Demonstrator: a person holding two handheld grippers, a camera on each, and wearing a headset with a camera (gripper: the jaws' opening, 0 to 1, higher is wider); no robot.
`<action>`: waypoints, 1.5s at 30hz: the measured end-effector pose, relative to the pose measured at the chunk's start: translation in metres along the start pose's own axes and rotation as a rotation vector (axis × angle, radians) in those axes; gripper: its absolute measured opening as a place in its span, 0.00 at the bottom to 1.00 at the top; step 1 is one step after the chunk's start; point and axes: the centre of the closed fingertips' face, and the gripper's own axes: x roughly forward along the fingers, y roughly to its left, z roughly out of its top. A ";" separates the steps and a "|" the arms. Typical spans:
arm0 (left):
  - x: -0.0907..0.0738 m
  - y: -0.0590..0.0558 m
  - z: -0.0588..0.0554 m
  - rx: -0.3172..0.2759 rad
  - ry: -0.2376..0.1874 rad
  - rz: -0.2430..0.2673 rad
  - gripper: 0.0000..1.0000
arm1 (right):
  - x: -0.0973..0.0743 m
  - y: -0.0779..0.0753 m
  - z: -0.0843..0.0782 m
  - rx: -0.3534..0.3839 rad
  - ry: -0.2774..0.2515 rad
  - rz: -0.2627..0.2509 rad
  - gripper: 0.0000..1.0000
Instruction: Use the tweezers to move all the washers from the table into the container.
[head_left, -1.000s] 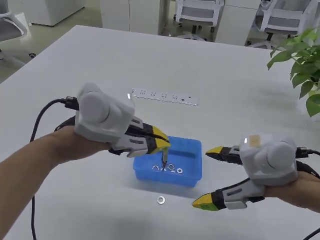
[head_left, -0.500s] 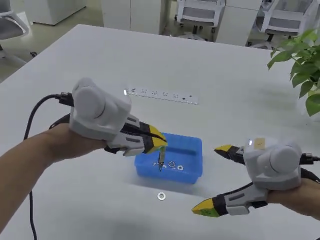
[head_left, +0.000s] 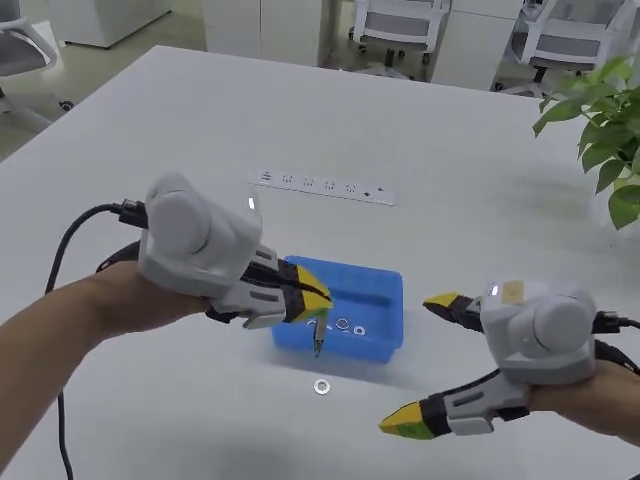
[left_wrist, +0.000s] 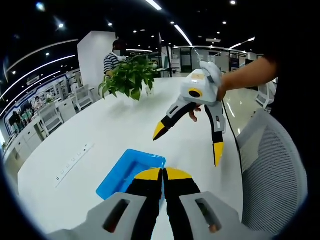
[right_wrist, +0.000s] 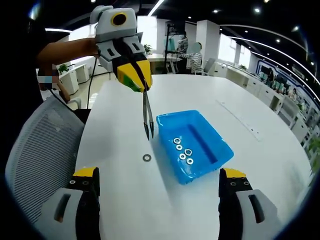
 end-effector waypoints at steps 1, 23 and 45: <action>0.001 -0.001 -0.002 -0.002 0.003 -0.002 0.05 | 0.000 0.001 0.000 0.000 0.000 0.002 1.00; 0.016 -0.013 -0.019 -0.030 0.010 -0.040 0.05 | 0.011 0.015 -0.003 0.000 0.000 0.047 1.00; 0.027 -0.015 -0.030 -0.032 0.013 -0.066 0.05 | 0.017 0.025 -0.009 0.005 0.007 0.081 0.98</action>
